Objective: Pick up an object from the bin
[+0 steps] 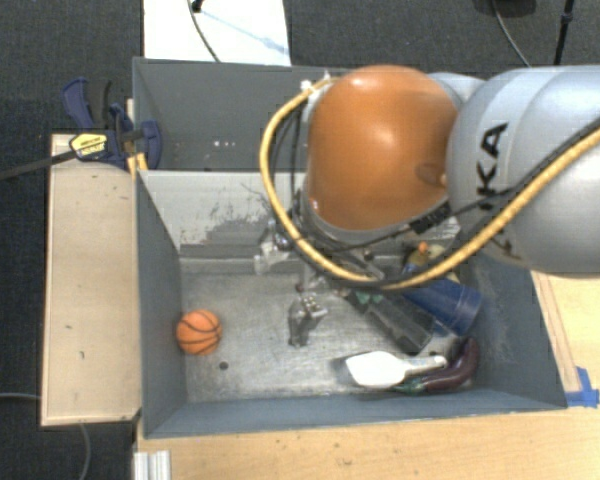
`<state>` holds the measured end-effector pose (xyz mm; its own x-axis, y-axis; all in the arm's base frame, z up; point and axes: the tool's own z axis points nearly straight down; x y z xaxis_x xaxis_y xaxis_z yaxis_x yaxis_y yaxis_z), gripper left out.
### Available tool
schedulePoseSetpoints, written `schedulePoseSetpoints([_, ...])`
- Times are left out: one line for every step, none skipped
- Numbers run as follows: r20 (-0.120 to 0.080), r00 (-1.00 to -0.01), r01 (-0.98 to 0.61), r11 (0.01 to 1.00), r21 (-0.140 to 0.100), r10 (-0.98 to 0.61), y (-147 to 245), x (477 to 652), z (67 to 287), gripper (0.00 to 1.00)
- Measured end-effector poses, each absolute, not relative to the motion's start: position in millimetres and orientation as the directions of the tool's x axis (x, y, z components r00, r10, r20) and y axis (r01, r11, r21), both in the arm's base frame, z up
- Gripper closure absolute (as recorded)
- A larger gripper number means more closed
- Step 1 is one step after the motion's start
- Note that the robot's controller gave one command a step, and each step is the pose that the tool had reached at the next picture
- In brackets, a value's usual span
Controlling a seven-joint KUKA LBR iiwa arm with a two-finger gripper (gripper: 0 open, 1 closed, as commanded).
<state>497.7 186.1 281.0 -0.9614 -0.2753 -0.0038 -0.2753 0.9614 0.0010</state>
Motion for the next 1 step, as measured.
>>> schedulePoseSetpoints([-0.004,-0.961,-0.275,0.961,0.001,-0.275,186.1,497.7,281.0,0.0])
